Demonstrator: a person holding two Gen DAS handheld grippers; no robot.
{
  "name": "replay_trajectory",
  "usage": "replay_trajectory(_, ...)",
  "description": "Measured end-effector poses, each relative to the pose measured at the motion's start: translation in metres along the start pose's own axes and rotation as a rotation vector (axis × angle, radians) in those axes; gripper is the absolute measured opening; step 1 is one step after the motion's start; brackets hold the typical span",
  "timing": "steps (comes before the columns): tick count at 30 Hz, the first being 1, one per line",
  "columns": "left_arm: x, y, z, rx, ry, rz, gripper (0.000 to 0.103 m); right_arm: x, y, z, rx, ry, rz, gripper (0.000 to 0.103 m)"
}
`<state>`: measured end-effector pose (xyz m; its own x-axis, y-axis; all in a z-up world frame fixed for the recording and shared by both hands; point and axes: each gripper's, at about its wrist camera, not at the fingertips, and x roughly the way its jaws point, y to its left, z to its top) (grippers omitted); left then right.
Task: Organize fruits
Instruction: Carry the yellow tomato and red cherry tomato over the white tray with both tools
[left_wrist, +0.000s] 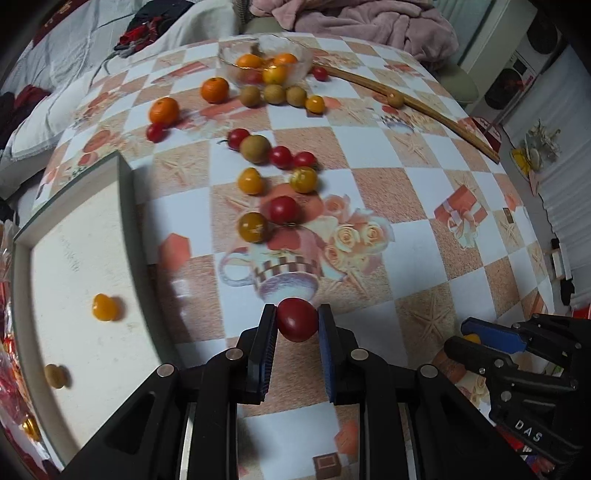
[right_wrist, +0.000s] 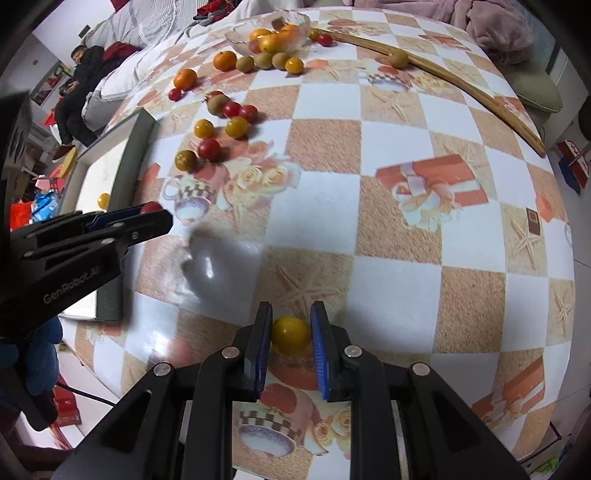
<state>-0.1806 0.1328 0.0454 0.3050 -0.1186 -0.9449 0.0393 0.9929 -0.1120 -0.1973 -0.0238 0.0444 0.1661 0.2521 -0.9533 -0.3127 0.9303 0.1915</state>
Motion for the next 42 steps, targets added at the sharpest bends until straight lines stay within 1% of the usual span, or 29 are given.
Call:
replay_trajectory(4, -0.011, 0.017, -0.007, -0.030, -0.014, 0.014, 0.023, -0.005, 0.009, 0.005, -0.015, -0.009, 0.017, 0.023)
replay_trajectory(13, -0.030, 0.062, -0.028, -0.139, -0.039, 0.067, 0.023, 0.003, 0.055, 0.032, -0.098, -0.016, 0.058, 0.023)
replay_trajectory(23, -0.041, 0.126, -0.062, -0.297, -0.039, 0.152, 0.023, 0.016, 0.132, 0.053, -0.255, -0.001, 0.137, 0.023)
replay_trajectory(33, -0.038, 0.173, -0.098, -0.403, -0.009, 0.234, 0.023, 0.041, 0.206, 0.069, -0.381, 0.030, 0.214, 0.023)
replay_trajectory(36, -0.034, 0.180, -0.103, -0.421, 0.000, 0.250, 0.023, 0.055, 0.221, 0.070, -0.408, 0.054, 0.215, 0.023)
replay_trajectory(42, -0.028, 0.185, -0.109, -0.424, 0.009, 0.272, 0.023, 0.076, 0.233, 0.073, -0.431, 0.079, 0.185, 0.023)
